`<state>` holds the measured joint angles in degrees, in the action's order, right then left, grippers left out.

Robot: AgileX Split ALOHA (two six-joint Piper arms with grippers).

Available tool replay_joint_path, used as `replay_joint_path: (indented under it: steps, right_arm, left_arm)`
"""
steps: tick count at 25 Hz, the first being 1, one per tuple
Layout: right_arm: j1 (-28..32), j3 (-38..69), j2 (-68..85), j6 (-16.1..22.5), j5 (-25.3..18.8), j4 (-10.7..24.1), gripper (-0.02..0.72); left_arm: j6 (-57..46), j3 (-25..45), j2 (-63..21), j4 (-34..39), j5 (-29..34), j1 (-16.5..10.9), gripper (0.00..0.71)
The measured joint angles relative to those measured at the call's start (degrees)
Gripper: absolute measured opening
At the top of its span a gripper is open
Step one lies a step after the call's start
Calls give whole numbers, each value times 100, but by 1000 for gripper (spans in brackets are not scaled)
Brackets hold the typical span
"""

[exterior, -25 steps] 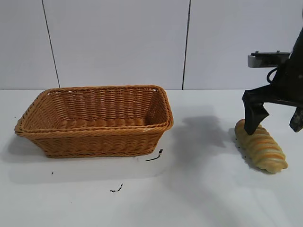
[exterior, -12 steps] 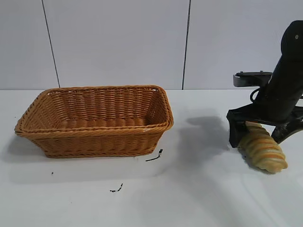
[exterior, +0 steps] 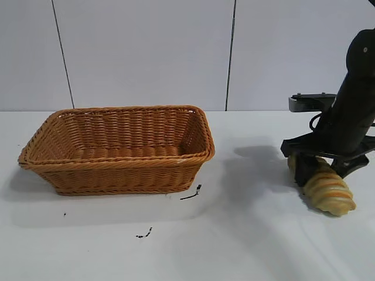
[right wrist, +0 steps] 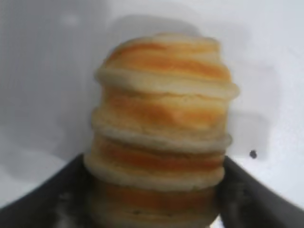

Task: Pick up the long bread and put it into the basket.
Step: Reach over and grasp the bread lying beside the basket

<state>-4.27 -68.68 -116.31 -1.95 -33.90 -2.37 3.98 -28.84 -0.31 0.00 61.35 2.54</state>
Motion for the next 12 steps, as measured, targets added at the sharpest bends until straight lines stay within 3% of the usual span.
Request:
replay_joint_path:
  steps: [5,12]
  right_arm:
    - [0,-43,789,0,-174,104,187]
    - [0,-1399,1036,2,-1429,5,176]
  left_arm:
    - [0,0,0,0,0,0,696]
    - [0,0,0,0,0,0,696]
